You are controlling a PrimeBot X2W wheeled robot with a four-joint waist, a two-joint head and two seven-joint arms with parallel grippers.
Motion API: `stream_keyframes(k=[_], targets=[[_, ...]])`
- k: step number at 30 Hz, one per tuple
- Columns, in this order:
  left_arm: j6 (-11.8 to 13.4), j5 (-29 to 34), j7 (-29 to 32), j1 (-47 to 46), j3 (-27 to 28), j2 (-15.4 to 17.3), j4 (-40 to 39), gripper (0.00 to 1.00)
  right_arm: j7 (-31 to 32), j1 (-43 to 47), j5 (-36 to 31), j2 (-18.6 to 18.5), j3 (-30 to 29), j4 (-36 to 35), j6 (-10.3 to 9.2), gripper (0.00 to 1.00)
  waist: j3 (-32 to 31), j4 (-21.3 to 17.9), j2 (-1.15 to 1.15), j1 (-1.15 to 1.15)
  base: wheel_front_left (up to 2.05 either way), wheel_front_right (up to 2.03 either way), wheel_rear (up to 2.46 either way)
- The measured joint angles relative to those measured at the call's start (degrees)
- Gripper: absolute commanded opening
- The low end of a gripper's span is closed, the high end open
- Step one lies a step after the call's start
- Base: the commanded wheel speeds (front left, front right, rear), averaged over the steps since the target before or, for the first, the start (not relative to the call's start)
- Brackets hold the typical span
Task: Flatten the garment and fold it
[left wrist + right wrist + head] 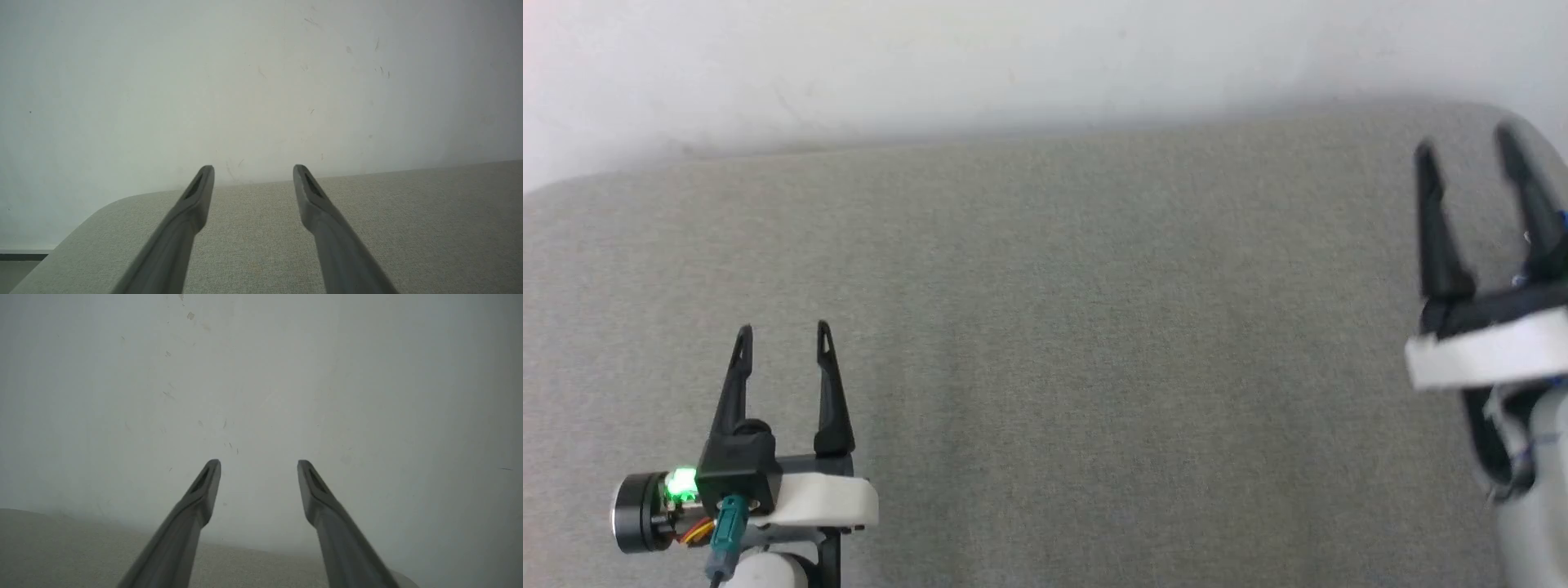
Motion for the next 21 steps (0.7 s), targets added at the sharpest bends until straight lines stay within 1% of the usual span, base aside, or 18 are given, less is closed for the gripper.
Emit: stream_keyframes(k=[3, 9, 13, 18, 19, 21], targets=[[-0.6, 0.0, 0.0, 1.0, 0.1, -0.3, 0.8, 1.0, 0.0, 6.6, -0.3, 3.6, -0.5, -1.4, -0.01, 1.0, -1.8, 1.2, 0.0, 0.0, 0.0, 0.0, 0.0], [-2.0, 0.0, 0.0, 2.3, 0.3, -0.7, 2.0, 1.0, 0.0, 16.1, -0.8, 8.2, -1.9, -1.3, -0.01, 1.0, -4.5, 3.4, 0.0, 0.0, 0.0, 0.0, 0.0], [-2.5, 0.2, 0.0, 2.7, 0.1, -1.3, 2.4, 1.0, 0.0, 20.4, -1.3, 10.0, -2.7, -1.5, -0.01, 1.0, -5.8, 4.4, 0.0, 0.01, 0.0, 0.0, 0.0], [-3.5, 0.5, 0.0, 3.6, -0.1, -1.7, 3.1, 1.0, 0.0, 23.4, -2.8, 10.9, -2.8, -2.4, -0.01, 1.0, -7.0, 4.9, 0.0, 0.0, 0.0, 0.0, 0.0], [-3.6, 0.6, 0.0, 3.6, -0.1, -1.8, 3.2, 0.0, 0.0, 23.5, -2.9, 11.1, -2.8, -2.5, -0.01, 0.0, -7.2, 5.0, 0.0, 0.01, 0.0, 0.0, 0.0], [-3.6, 0.6, 0.1, 3.6, -0.1, -1.8, 3.4, 0.0, 0.0, 23.5, -3.1, 11.1, -2.8, -2.6, 0.0, 0.0, -7.3, 5.0, 0.0, 0.01, 0.0, 0.0, 0.0]])
